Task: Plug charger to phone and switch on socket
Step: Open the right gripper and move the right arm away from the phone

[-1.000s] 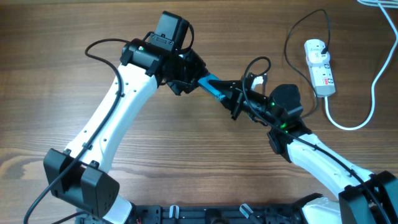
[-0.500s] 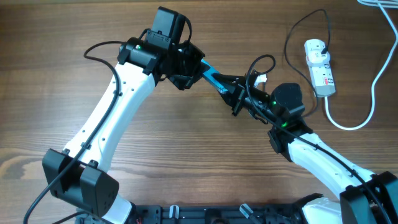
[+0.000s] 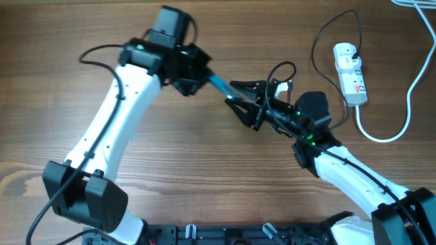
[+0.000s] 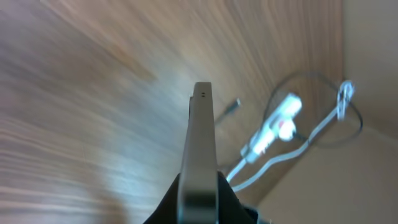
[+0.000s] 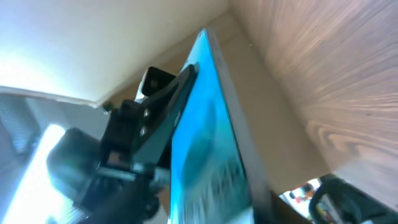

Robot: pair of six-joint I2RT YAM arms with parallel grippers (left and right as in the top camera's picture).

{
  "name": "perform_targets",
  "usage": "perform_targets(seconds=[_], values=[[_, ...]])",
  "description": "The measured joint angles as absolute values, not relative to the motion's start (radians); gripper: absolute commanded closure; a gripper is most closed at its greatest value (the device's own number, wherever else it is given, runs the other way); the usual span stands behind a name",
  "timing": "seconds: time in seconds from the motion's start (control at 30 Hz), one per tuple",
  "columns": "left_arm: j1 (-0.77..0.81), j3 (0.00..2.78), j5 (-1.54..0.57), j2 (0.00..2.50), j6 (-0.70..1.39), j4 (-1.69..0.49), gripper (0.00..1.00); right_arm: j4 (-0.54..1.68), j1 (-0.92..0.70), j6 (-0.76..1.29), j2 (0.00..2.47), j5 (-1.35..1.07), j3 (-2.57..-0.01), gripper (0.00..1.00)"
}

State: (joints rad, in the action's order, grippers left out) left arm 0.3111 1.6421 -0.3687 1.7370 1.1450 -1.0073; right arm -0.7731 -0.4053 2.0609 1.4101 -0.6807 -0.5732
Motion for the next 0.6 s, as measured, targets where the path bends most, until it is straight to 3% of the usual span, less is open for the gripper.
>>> perform_targets(seconds=[0.1, 0.17, 0.43, 0.57, 0.6], values=[[0.219, 1.641, -0.356, 1.737, 1.074, -1.056, 0.96, -0.623, -0.405, 1.926, 1.41, -0.648, -0.579, 0.08], [0.165, 1.641, -0.352, 1.737, 1.02, -1.101, 0.96, -0.487, -0.405, 1.768, 1.41, -0.571, -0.584, 0.01], [0.052, 1.641, -0.428, 1.737, 0.768, -1.19, 0.96, -0.342, -0.405, 1.097, 1.407, -0.33, -0.598, 0.01], [0.051, 1.64, -0.586, 1.737, 0.604, -1.19, 0.96, 0.049, -0.405, 0.88, 1.399, -0.201, -0.756, 0.01], [0.05, 1.64, -0.619, 1.737, 0.579, -1.191, 0.96, 0.288, -0.405, 0.826, 1.399, -0.125, -0.879, 0.01]])
